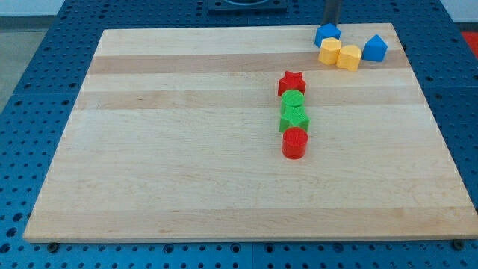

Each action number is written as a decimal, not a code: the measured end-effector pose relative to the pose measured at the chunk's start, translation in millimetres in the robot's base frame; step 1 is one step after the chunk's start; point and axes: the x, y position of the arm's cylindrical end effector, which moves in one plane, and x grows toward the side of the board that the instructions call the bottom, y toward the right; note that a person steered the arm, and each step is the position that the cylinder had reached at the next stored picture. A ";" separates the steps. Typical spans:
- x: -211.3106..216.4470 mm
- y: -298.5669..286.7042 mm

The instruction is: Place your arm above the yellow heart

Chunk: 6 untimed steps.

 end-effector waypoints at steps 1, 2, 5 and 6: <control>0.0 19.5; 5.0 22.5; 58.3 22.5; 64.9 22.5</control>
